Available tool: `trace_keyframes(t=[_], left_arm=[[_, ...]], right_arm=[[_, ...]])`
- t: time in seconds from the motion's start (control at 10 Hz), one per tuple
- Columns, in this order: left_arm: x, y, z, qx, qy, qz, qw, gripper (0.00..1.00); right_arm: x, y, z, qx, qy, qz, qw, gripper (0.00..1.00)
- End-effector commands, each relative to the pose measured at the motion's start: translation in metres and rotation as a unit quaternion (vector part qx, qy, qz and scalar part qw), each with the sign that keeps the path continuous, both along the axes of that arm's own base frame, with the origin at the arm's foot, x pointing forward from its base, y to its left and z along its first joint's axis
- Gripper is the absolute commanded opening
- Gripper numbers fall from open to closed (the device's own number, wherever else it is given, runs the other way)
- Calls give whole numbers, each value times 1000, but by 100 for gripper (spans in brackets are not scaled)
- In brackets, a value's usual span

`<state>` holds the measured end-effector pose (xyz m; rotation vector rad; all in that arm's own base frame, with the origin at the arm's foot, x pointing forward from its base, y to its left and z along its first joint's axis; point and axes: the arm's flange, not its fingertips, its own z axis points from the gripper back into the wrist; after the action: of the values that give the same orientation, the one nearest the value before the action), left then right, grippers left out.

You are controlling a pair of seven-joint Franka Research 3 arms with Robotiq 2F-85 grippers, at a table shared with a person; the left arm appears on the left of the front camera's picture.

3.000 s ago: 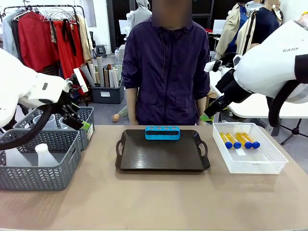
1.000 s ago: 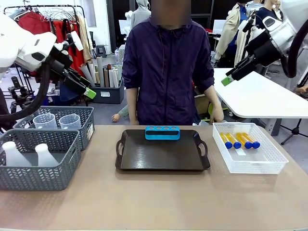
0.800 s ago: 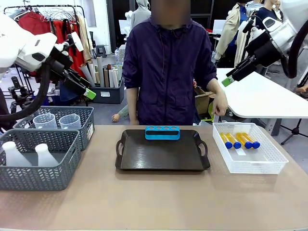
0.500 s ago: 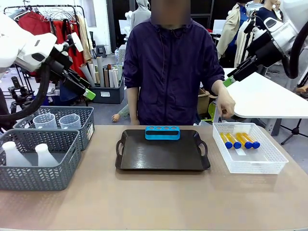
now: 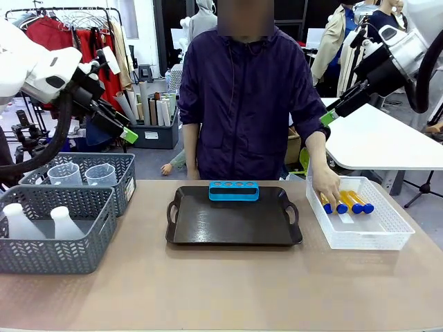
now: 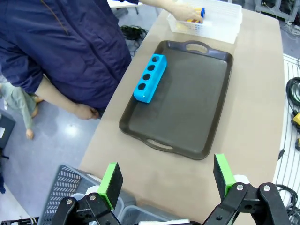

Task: Prepare the laboratory tools.
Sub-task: Pick up one Large Measuring Cup and place it on the Handle tray.

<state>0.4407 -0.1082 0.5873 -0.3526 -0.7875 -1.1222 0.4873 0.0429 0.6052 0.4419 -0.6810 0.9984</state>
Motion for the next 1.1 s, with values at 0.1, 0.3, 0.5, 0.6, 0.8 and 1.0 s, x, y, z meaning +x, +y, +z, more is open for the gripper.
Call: trace_keyframes(t=[0.1,0.3,0.5,0.6,0.8,1.0], left_arm=[[-1,2,1,-9,3,-1,1000,100],[0,0,0,0,0,0,1000,100],[1,1,14,53,26,24,998,100],[7,9,21,73,30,38,996,100],[18,30,26,109,33,89,989,100],[32,62,27,126,57,160,977,100]], right_arm=[[0,-1,3,-2,-2,5,1000,100],[0,-1,3,-2,-2,5,1000,100],[0,-1,3,-2,-2,5,1000,100],[0,-1,3,-2,-2,5,1000,100],[0,-1,3,-2,-2,5,1000,100],[0,-1,3,-2,-2,5,1000,100]])
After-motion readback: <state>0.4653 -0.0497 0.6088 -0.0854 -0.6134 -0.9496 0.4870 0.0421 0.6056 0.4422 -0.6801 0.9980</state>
